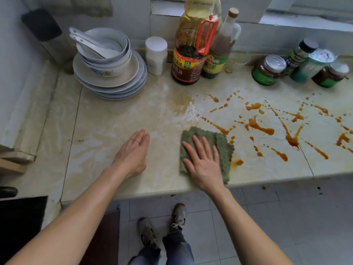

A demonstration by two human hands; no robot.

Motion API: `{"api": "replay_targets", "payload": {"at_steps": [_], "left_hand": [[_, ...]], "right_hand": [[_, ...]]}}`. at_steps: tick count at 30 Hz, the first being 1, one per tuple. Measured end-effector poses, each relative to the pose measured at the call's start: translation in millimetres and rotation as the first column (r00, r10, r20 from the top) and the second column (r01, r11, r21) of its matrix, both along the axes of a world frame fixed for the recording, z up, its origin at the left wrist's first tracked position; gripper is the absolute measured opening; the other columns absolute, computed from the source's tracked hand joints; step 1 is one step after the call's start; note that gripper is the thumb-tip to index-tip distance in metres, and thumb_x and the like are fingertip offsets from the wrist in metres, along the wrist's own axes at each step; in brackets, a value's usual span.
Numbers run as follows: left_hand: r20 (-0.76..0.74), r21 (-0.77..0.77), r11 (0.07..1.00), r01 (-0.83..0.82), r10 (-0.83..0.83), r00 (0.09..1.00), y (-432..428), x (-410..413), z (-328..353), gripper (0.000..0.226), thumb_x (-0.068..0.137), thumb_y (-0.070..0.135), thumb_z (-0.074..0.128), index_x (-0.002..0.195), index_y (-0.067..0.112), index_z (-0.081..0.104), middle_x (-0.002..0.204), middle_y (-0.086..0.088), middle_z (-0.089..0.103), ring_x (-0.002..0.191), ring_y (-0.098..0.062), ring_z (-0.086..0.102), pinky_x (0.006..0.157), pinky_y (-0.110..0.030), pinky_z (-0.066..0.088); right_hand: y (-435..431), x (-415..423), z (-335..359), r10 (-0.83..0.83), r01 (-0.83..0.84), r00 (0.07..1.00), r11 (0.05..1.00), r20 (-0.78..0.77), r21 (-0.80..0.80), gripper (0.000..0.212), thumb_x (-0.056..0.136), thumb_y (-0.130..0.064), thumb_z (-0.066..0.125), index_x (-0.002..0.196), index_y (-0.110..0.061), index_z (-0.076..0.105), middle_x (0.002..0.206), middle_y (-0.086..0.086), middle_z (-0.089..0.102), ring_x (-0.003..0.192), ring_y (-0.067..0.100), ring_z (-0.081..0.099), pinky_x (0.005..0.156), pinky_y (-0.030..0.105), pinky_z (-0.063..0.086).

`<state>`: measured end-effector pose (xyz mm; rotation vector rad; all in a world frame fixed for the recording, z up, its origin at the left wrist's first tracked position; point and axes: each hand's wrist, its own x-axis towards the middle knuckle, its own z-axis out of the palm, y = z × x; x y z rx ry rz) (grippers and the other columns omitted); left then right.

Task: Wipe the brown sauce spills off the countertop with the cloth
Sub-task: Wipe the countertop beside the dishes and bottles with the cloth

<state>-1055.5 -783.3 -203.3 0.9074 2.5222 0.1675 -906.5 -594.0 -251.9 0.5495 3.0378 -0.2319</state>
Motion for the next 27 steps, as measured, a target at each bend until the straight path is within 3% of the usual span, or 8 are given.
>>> {"api": "replay_targets", "payload": {"at_steps": [3,7,10,15,19,22,24,27], "left_hand": [[-0.009,0.008,1.000,-0.017,0.017,1.000,2.7,2.9,0.5,0.075,0.089,0.005,0.038,0.152,0.013,-0.001,0.160,-0.004,-0.010,0.148,-0.018,-0.007,0.121,-0.030,0.003],[-0.040,0.039,0.996,-0.079,0.081,0.996,13.6,7.1,4.6,0.067,0.090,0.007,0.036,0.152,0.009,0.008,0.160,-0.009,0.000,0.148,-0.023,0.002,0.121,-0.031,0.007],[-0.065,0.064,0.990,-0.126,0.130,0.989,23.2,10.1,8.8,0.063,0.090,0.009,0.037,0.150,0.009,0.016,0.159,-0.014,0.010,0.147,-0.028,0.010,0.119,-0.032,0.012],[-0.045,0.053,0.985,-0.163,0.166,0.985,26.9,15.9,12.0,0.063,0.092,0.007,0.036,0.150,0.010,0.014,0.159,-0.013,0.005,0.147,-0.029,0.005,0.120,-0.033,0.012],[-0.053,0.074,0.991,-0.115,0.119,0.991,37.7,10.0,17.5,0.063,0.092,0.010,0.037,0.151,0.010,0.012,0.160,-0.010,0.001,0.148,-0.025,0.004,0.120,-0.030,0.010],[-0.056,0.087,0.994,-0.063,0.068,0.996,54.1,2.6,21.1,0.063,0.094,0.013,0.037,0.151,0.008,0.011,0.160,-0.010,0.002,0.148,-0.023,0.005,0.120,-0.028,0.008],[-0.058,0.092,0.995,-0.043,0.049,0.997,64.4,0.4,23.0,0.063,0.094,0.014,0.038,0.150,0.007,0.011,0.160,-0.010,0.003,0.148,-0.023,0.005,0.121,-0.028,0.009],[-0.049,0.087,0.995,-0.042,0.046,0.998,76.9,-1.7,23.1,0.065,0.092,0.012,0.039,0.150,0.005,0.011,0.160,-0.010,0.002,0.148,-0.022,0.005,0.120,-0.026,0.007]], "right_hand": [[-18.7,1.5,1.4,-0.083,0.083,0.995,0.997,-0.055,-0.003,0.060,0.095,-0.053,0.025,0.152,-0.035,0.021,0.162,0.000,0.014,0.149,0.025,0.004,0.116,0.055,0.005],[-64.9,-3.8,4.8,0.108,-0.108,0.994,0.994,-0.026,-0.033,0.067,0.095,-0.054,0.028,0.155,-0.032,0.008,0.163,-0.002,0.010,0.150,0.025,0.001,0.117,0.051,0.002],[-35.6,-26.8,8.0,0.152,-0.150,0.988,0.986,0.013,-0.074,0.065,0.094,-0.058,0.017,0.155,-0.036,0.007,0.163,-0.008,0.002,0.150,0.018,-0.006,0.119,0.050,0.003],[-1.6,-36.5,14.4,-0.080,0.083,0.996,0.990,0.023,-0.114,0.068,0.090,-0.055,0.006,0.155,-0.034,0.011,0.163,-0.008,0.001,0.149,0.019,-0.007,0.119,0.047,-0.003],[-41.4,-39.5,13.6,0.015,-0.016,1.000,0.988,-0.012,-0.156,0.061,0.091,-0.038,0.030,0.150,-0.022,0.035,0.159,0.003,0.027,0.147,0.030,0.018,0.114,0.053,0.018],[-11.1,-64.4,17.3,0.135,-0.134,0.991,0.985,-0.003,-0.106,0.057,0.097,-0.040,0.030,0.153,-0.028,0.026,0.161,-0.002,0.018,0.149,0.025,0.012,0.118,0.050,0.018],[21.8,-78.1,23.6,0.044,-0.039,0.998,0.995,0.050,-0.093,0.056,0.102,-0.041,0.030,0.155,-0.032,0.015,0.163,-0.006,0.007,0.150,0.020,0.002,0.119,0.044,0.010],[31.5,-78.7,24.9,-0.100,0.101,0.995,0.993,0.023,-0.064,0.056,0.101,-0.038,0.032,0.154,-0.029,0.018,0.163,-0.003,0.011,0.149,0.023,0.006,0.118,0.045,0.013]]}}
